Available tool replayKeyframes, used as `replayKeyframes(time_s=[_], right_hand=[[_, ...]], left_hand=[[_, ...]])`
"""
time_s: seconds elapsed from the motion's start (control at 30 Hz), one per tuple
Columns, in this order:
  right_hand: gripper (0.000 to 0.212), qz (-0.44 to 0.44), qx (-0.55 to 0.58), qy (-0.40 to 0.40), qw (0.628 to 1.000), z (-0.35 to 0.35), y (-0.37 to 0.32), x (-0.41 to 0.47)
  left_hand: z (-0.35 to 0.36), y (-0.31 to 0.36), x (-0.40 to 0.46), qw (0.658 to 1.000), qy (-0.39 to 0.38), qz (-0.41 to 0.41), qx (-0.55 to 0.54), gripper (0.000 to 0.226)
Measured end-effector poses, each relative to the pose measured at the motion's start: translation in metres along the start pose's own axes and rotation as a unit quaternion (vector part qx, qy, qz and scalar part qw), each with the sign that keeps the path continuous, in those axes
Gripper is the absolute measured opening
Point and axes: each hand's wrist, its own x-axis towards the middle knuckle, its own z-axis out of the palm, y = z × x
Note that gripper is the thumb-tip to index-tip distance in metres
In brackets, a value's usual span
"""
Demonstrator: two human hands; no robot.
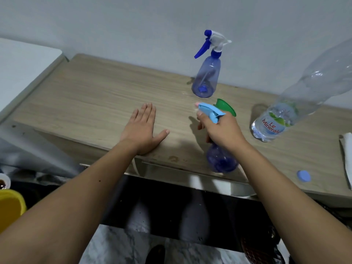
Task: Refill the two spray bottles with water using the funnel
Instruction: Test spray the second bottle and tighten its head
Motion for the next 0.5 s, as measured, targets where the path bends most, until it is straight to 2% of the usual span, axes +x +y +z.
replayKeyframes(time_s=[0.07, 0.23, 0.37, 0.4, 0.5], right_hand=[[0.032, 0.052, -0.042, -0.035, 0.997, 0.001, 0.002, 0.004], [0.040, 0.100, -0.101, -0.061, 0.988, 0.005, 0.004, 0.010], [0.074, 0.101, -0.140, -0.035, 0.984, 0.009, 0.003, 0.014], [0.076, 0.101, -0.149, -0.029, 0.983, 0.008, 0.004, 0.015], [0.062, 0.101, -0.191, -0.031, 0.976, 0.004, 0.006, 0.016]], left_hand=[[0.001, 0.000, 0.000, 1.000, 0.001, -0.001, 0.001, 0.112], [0.003, -0.001, 0.001, 1.000, 0.004, 0.001, 0.001, 0.110], [0.002, 0.000, 0.001, 1.000, 0.000, -0.001, 0.006, 0.108], [0.002, 0.000, 0.001, 1.000, 0.000, -0.002, 0.005, 0.109], [0.002, 0.000, 0.000, 1.000, 0.002, 0.000, 0.003, 0.110]])
